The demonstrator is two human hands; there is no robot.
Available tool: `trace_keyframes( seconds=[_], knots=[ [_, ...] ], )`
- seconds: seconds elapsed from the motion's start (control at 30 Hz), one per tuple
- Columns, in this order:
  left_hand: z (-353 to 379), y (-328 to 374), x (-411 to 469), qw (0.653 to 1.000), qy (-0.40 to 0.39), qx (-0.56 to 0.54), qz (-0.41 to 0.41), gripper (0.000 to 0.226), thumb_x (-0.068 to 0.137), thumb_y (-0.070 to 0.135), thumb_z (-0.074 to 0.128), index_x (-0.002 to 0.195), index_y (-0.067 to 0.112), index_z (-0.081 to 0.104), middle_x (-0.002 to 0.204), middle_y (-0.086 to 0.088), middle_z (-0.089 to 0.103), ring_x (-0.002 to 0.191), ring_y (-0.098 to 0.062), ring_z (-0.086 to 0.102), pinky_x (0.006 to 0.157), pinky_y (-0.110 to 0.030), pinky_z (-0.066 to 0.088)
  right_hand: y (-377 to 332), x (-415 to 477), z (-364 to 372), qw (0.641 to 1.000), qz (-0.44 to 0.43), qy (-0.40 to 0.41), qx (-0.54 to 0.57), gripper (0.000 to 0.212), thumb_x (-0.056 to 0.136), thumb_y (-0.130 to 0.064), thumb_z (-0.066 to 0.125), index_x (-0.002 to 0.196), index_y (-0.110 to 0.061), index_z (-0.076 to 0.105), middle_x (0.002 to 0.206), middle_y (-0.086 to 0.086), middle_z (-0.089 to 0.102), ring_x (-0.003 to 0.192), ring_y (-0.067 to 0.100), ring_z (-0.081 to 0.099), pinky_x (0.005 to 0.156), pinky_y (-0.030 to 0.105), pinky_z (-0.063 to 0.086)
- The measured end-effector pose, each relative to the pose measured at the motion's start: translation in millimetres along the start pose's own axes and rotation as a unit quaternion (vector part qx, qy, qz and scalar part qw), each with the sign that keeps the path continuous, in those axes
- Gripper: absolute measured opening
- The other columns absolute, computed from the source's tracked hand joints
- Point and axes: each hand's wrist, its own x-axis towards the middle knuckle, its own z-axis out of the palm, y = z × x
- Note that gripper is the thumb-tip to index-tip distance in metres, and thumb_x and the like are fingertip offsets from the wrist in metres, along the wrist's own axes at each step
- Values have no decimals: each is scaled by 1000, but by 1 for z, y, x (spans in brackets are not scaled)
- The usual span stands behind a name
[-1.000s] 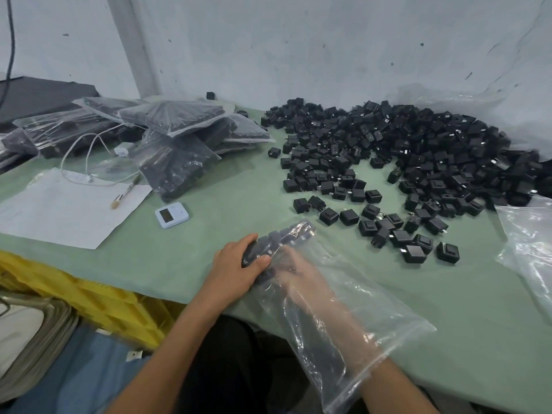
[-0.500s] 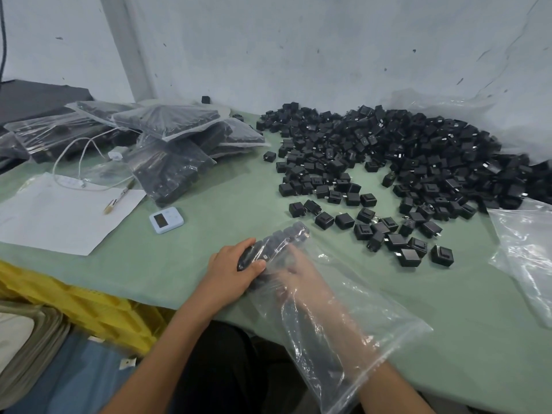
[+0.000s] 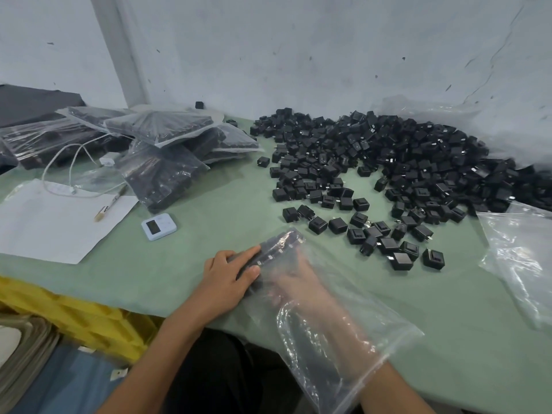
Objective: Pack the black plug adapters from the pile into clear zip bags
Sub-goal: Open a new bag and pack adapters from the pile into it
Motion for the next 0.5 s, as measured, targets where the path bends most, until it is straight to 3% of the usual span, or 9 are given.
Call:
trace_keyframes(
  seconds=[0.07, 0.1, 0.17, 0.2, 0.23, 0.3, 0.37, 0.43, 0.5],
  knots=[
    [-1, -1, 0, 1000, -3, 8, -6, 44, 100, 54, 41, 142, 61, 32, 134, -1, 36, 132, -20, 25, 111, -28, 17, 8, -21, -3, 1000, -6, -11, 9, 74, 96, 0, 59, 149, -32, 20, 99, 1, 75, 86, 15, 75, 69, 22, 58],
    [-2, -1, 1, 1000, -3, 9, -5, 43, 100, 54, 41, 141, 63, 31, 134, -1, 36, 131, -21, 26, 112, -29, 18, 10, -43, -8, 1000, -5, -24, 0, 61, 97, -6, 59, 149, -27, 33, 103, -3, 75, 91, 10, 73, 74, 20, 57],
    [-1, -2, 2, 1000, -1, 9, -1, 41, 100, 54, 41, 137, 66, 29, 133, 0, 37, 131, -21, 27, 113, -30, 19, 19, -89, -37, 995, 32, -95, -12, 51, 86, -32, 71, 135, -33, 56, 109, -19, 73, 101, -1, 68, 84, 17, 53],
    [-1, -3, 3, 1000, 2, 10, 2, 41, 100, 53, 42, 137, 65, 30, 134, 0, 38, 132, -21, 27, 114, -30, 19, 18, -115, -56, 987, 64, -143, -21, 49, 82, -40, 74, 128, -31, 62, 113, -19, 72, 107, 1, 67, 89, 19, 52],
    [0, -4, 3, 1000, 4, 11, 4, 41, 100, 52, 43, 138, 64, 31, 135, -1, 39, 132, -21, 28, 114, -30, 19, 15, -138, -78, 976, 106, -190, -13, 46, 82, -40, 76, 124, -25, 65, 118, -11, 71, 113, 8, 65, 94, 21, 49],
    [1, -4, 3, 1000, 8, 7, 3, 42, 100, 52, 43, 138, 63, 32, 136, -1, 39, 132, -22, 28, 115, -31, 18, 4, -181, -130, 960, 79, -262, -64, 32, 93, -28, 69, 123, -16, 69, 125, 3, 69, 117, 17, 64, 96, 22, 46],
    [2, -4, 3, 1000, 9, 2, 4, 42, 100, 51, 43, 139, 62, 32, 136, -2, 38, 132, -23, 28, 115, -32, 18, -21, -194, -169, 971, 63, -208, -99, 24, 99, -26, 63, 120, -17, 71, 112, 3, 73, 98, 13, 70, 83, 23, 53],
    [3, -4, 4, 1000, 7, 8, 8, 46, 101, 50, 43, 145, 57, 32, 136, -3, 40, 133, -24, 29, 115, -32, 18, -45, -170, -188, 982, -24, -24, -186, 17, 96, -23, 66, 111, -23, 74, 98, 3, 73, 75, 13, 68, 63, 31, 57],
    [3, -6, 5, 1000, 6, 12, 7, 49, 101, 49, 43, 148, 53, 31, 134, -3, 43, 132, -24, 32, 115, -33, 20, -58, -122, -196, 928, -98, 138, -331, 24, 96, -15, 64, 104, -35, 74, 102, -7, 70, 75, 13, 64, 66, 28, 54]
  ],
)
